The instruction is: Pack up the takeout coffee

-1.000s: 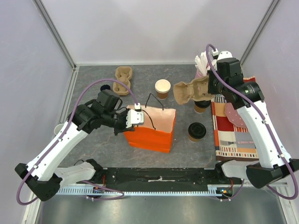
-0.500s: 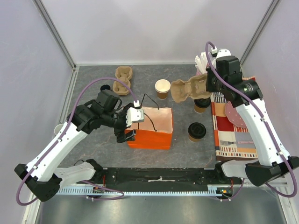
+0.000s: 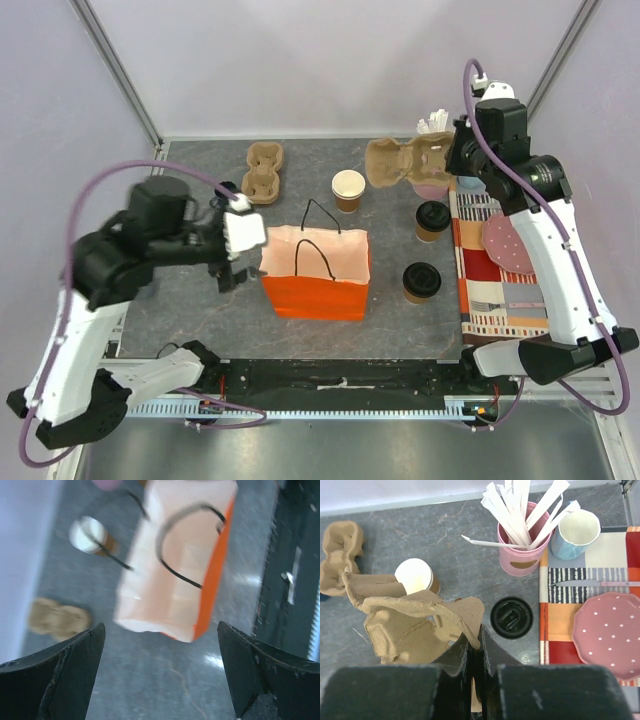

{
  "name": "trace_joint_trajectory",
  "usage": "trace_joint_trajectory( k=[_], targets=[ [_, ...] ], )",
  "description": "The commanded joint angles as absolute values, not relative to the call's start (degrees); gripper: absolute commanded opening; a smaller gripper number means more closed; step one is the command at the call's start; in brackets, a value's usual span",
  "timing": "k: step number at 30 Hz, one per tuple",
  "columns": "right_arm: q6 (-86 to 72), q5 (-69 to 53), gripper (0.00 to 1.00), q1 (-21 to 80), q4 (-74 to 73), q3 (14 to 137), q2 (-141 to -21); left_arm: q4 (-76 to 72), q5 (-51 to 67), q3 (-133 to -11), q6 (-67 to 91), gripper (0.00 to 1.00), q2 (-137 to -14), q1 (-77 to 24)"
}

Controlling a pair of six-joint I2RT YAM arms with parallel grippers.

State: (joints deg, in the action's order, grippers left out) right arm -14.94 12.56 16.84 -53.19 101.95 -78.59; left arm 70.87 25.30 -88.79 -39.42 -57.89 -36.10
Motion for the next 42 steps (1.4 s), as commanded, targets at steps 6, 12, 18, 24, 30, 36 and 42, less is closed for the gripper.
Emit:
trace_joint_trajectory(
  k=[6,12,18,24,30,36,42],
  targets=[
    [-33.6,12.9,0.0,16.2,-59.6,108.0,-75.4,77.6,28.1,-104.2,-25.9,0.98,-59.3,-24.7],
    [-38.1,13.4,0.0,16.2,-60.7,107.0,-69.3,66.4,29.9,-92.6,-12.1,0.92,-54.4,-16.6],
    [-42.4,0.1,0.0,16.2,-59.9,107.1,-65.5,63.1,35.1,-95.1,-7.8,0.84,-58.4,-14.9],
    [-43.9,-4.3,0.0,16.2,-58.4,104.4,-60.2,61.0,34.8,-92.9,-10.8,0.82,-63.4,-14.9],
    [-45.7,-9.5,0.0,16.2,-58.1,102.6,-62.0,52.5,35.1,-86.3,-14.9,0.81,-61.5,-14.9],
    [-46.8,-11.8,0.0,16.1,-56.9,102.3,-63.0,51.5,39.6,-82.4,-16.1,0.76,-58.7,-14.9],
    [-44.7,-13.9,0.0,16.2,-56.0,100.2,-61.8,56.7,47.7,-84.8,-19.2,0.61,-56.8,-14.9]
  ],
)
